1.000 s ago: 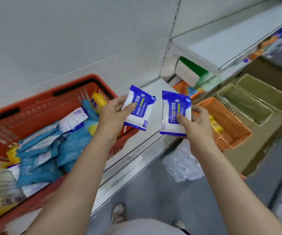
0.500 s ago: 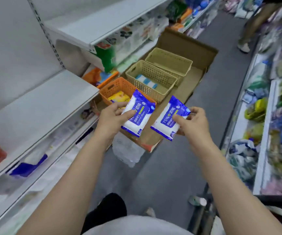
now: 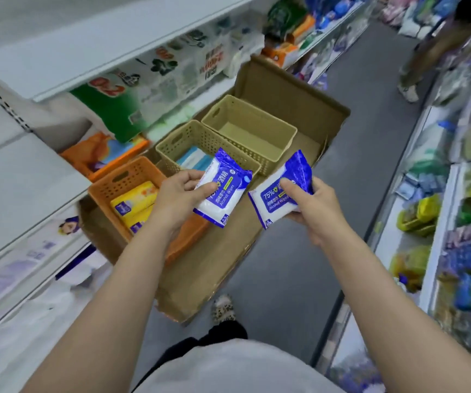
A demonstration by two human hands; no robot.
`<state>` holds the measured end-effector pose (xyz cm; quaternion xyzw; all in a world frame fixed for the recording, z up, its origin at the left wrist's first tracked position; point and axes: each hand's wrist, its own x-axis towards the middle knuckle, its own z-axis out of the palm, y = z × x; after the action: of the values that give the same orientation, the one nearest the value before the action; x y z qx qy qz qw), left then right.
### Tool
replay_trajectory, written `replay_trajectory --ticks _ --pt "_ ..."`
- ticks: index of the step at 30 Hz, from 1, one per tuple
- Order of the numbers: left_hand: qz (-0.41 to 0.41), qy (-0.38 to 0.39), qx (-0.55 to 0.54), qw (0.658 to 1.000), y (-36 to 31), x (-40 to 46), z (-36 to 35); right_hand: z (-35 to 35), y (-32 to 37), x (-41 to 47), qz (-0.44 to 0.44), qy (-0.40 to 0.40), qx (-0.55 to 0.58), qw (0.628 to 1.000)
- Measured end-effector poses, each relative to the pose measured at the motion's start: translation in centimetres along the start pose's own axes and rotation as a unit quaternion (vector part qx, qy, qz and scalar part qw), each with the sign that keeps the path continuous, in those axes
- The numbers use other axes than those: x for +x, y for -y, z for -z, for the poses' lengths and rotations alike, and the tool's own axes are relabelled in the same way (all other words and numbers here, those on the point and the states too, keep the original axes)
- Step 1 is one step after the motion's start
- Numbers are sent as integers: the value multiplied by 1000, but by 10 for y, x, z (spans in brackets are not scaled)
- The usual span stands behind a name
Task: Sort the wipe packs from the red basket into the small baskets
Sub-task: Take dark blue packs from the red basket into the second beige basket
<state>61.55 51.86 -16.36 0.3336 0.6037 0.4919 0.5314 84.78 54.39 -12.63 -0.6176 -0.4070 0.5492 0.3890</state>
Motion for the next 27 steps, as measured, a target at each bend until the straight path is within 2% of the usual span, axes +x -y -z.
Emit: replay_trajectory --ticks 6,11,16,21,25,27 --pt "34 -26 -24 999 -12 70 -41 11 44 101 -2 -10 -71 997" --pt "31 -85 -30 995 -20 117 -50 5 63 179 -19 63 -83 994" --pt "39 -189 -49 980 -21 159 -63 -14 71 280 -4 129 -132 983" --pt "78 -299 -52 950 -14 198 -90 -37 67 387 33 236 -242 941" --pt "99 -367 -95 920 -9 209 -117 -61 64 440 15 278 -328 903" --pt "107 -394 -114 906 -5 210 -125 -80 58 455 2 294 -332 896"
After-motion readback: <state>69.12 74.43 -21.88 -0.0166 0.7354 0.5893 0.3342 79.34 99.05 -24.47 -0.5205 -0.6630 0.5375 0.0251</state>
